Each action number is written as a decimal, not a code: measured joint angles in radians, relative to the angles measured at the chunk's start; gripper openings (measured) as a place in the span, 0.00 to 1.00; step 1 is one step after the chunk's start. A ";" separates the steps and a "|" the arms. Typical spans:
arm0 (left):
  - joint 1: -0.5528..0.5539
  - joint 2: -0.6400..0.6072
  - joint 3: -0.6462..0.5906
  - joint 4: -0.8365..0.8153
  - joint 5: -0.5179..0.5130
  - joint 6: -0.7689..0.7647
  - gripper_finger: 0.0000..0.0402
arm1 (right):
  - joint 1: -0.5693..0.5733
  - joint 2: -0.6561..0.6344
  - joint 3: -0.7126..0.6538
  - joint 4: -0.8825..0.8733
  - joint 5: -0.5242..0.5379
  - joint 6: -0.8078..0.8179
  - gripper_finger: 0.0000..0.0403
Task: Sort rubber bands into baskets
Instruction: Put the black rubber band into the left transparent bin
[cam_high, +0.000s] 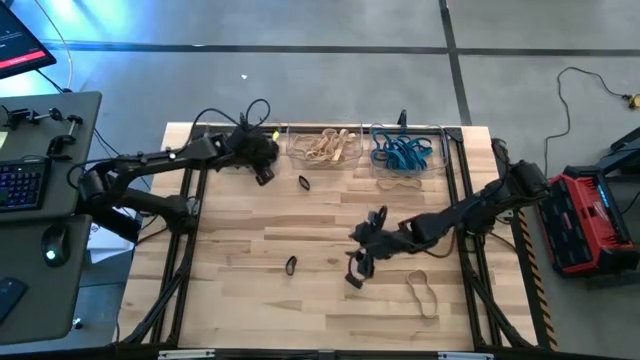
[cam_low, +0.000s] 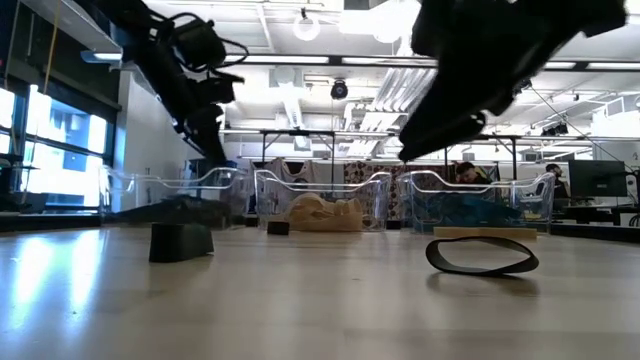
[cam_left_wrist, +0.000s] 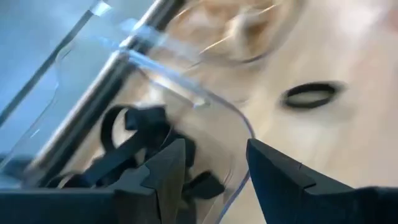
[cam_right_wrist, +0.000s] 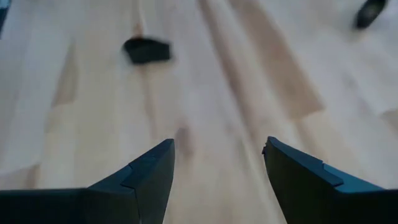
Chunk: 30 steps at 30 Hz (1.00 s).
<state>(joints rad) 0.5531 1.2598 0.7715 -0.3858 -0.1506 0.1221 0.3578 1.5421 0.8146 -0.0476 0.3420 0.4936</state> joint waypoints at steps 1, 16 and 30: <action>-0.015 -0.004 -0.012 0.032 0.026 -0.006 0.41 | 0.017 0.000 0.000 -0.010 -0.003 0.022 0.59; -0.259 -0.067 -0.105 0.338 0.052 -0.069 0.42 | 0.221 0.113 0.000 0.000 -0.012 0.317 0.59; -0.456 -0.070 -0.105 0.467 0.050 -0.093 0.41 | 0.220 0.226 0.000 0.038 -0.035 0.344 0.29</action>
<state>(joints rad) 0.0969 1.1896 0.6662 0.0815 -0.1004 0.0296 0.5781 1.7683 0.8143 -0.0098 0.3067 0.8378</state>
